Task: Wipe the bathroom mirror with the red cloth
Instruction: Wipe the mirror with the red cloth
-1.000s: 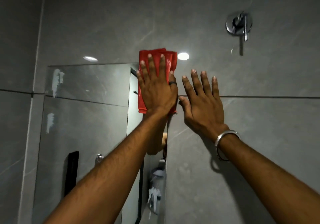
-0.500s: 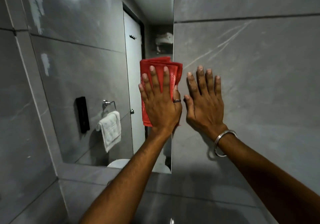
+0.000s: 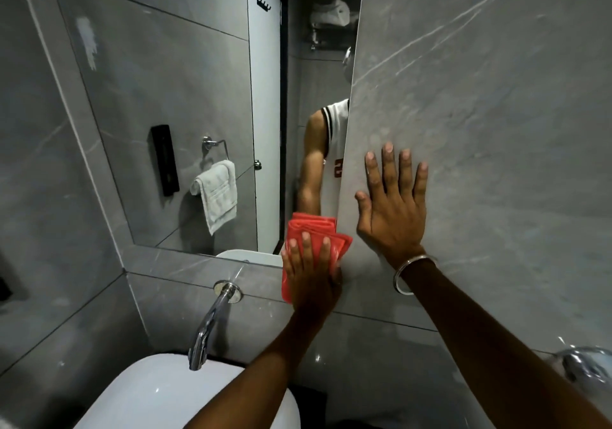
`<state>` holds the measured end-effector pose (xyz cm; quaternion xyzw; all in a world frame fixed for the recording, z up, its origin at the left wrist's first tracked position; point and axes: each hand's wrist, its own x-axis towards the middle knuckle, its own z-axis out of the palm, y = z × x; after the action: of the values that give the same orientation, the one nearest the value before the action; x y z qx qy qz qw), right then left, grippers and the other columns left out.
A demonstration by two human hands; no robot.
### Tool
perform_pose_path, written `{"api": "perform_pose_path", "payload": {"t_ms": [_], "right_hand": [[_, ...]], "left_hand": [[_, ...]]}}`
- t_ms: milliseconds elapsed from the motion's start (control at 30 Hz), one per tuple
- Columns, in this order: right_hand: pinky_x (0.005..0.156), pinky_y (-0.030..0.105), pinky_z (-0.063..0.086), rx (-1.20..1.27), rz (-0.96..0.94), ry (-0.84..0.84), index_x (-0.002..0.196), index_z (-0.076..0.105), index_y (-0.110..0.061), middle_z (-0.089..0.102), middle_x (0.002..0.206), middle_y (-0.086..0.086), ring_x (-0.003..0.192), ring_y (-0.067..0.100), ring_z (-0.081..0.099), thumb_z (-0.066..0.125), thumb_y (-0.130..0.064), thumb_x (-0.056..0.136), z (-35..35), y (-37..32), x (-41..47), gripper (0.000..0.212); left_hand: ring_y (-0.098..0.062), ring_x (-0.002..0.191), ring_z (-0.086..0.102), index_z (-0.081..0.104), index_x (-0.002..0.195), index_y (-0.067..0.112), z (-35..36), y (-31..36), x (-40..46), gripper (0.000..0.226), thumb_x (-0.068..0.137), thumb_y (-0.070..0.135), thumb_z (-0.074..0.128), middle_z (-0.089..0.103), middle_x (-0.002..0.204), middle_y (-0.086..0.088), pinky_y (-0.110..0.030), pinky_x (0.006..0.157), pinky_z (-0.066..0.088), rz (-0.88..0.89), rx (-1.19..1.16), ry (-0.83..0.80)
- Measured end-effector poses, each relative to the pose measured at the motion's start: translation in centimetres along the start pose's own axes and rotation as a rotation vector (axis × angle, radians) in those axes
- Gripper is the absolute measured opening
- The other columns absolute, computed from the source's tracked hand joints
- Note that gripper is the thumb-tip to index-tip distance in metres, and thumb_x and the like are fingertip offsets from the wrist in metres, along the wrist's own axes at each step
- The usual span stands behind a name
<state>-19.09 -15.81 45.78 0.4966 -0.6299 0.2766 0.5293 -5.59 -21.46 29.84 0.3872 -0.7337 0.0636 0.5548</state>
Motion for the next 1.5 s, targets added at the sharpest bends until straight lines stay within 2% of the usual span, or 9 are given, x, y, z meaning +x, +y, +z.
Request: {"api": "perform_pose_path", "payload": {"t_ms": [133,267,400,567,733,833,1100,1267,1500], "right_hand": [[0.130,0.051,-0.008,-0.004,0.004,-0.034,0.166,0.004,-0.023,-0.010,0.173,0.004,0.161,0.025,-0.013,0.034,-0.047,0.105,-0.6,-0.1,0.1,0.072],[0.129,0.053,-0.006,0.074,0.000,-0.103,0.165,0.001,-0.021,-0.011,0.172,0.006,0.159,0.025,-0.013,0.032,-0.046,0.105,-2.1,-0.2,0.7,0.072],[0.129,0.053,-0.003,0.159,-0.031,-0.019,0.165,0.013,-0.015,0.000,0.172,0.013,0.159,0.026,-0.009,0.028,-0.044,0.106,-5.2,0.9,6.1,0.067],[0.130,0.051,0.000,0.233,0.011,0.069,0.164,0.021,-0.013,0.009,0.173,0.018,0.161,0.037,0.004,0.029,-0.044,0.105,-9.1,1.8,17.5,0.068],[0.132,0.051,0.000,0.254,0.039,0.125,0.165,0.014,-0.019,0.003,0.174,0.012,0.162,0.032,-0.002,0.025,-0.048,0.104,-11.7,2.5,26.9,0.069],[0.132,0.050,0.000,0.227,0.017,0.126,0.166,0.009,-0.021,0.000,0.175,0.010,0.162,0.030,-0.004,0.019,-0.052,0.103,-12.4,2.6,29.9,0.070],[0.132,0.048,-0.005,0.189,-0.097,0.056,0.164,0.002,-0.024,-0.006,0.174,0.007,0.161,0.024,-0.013,0.016,-0.054,0.102,-11.9,0.7,31.1,0.071],[0.131,0.049,-0.009,0.093,-0.147,0.032,0.160,-0.010,-0.029,-0.015,0.173,0.007,0.159,0.024,-0.019,0.012,-0.056,0.101,-11.2,-2.5,33.1,0.069],[0.132,0.052,-0.002,0.149,-0.203,0.055,0.165,0.008,-0.028,-0.008,0.174,0.005,0.161,0.025,-0.013,0.017,-0.055,0.101,-9.8,-9.0,36.0,0.070]], "left_hand": [[-0.045,0.144,0.028,0.036,0.149,0.013,-0.9,0.4,-0.3,0.057,0.106,0.048,0.024,0.026,0.158,-0.020,-0.072,0.108,0.034,-0.046,-0.002,-0.065],[-0.042,0.156,0.011,0.018,0.161,0.019,-2.4,2.3,4.0,0.063,0.105,0.046,0.030,-0.002,0.172,-0.014,-0.065,0.121,0.024,-0.030,-0.028,0.006],[-0.037,0.159,-0.003,0.002,0.163,0.023,-4.9,5.9,13.6,0.070,0.105,0.050,0.030,-0.011,0.171,-0.011,-0.059,0.127,0.004,0.024,-0.015,0.091],[-0.036,0.159,-0.002,0.009,0.163,0.020,-9.7,10.7,29.0,0.076,0.102,0.054,0.037,0.002,0.172,-0.015,-0.059,0.127,0.002,0.104,-0.016,0.239],[-0.036,0.159,-0.002,0.007,0.163,0.018,-15.5,14.1,41.1,0.076,0.103,0.058,0.031,0.004,0.172,-0.015,-0.058,0.127,0.002,0.207,0.024,0.277],[-0.035,0.159,-0.007,0.002,0.163,0.020,-16.9,14.3,43.4,0.075,0.104,0.060,0.024,-0.003,0.172,-0.013,-0.057,0.128,0.000,0.253,0.060,0.238],[-0.027,0.159,-0.014,0.000,0.163,0.022,-18.8,9.4,44.6,0.068,0.107,0.053,0.022,-0.010,0.172,-0.008,-0.052,0.129,-0.004,0.416,0.117,0.217],[-0.027,0.159,-0.014,0.001,0.164,0.023,-20.0,4.5,46.5,0.068,0.105,0.053,0.021,-0.009,0.173,-0.007,-0.052,0.129,-0.006,0.354,0.098,0.257],[-0.025,0.159,-0.013,-0.009,0.161,0.031,-22.3,-4.2,49.2,0.066,0.104,0.054,0.016,-0.009,0.173,-0.004,-0.051,0.129,-0.006,0.207,0.132,0.303]]}}
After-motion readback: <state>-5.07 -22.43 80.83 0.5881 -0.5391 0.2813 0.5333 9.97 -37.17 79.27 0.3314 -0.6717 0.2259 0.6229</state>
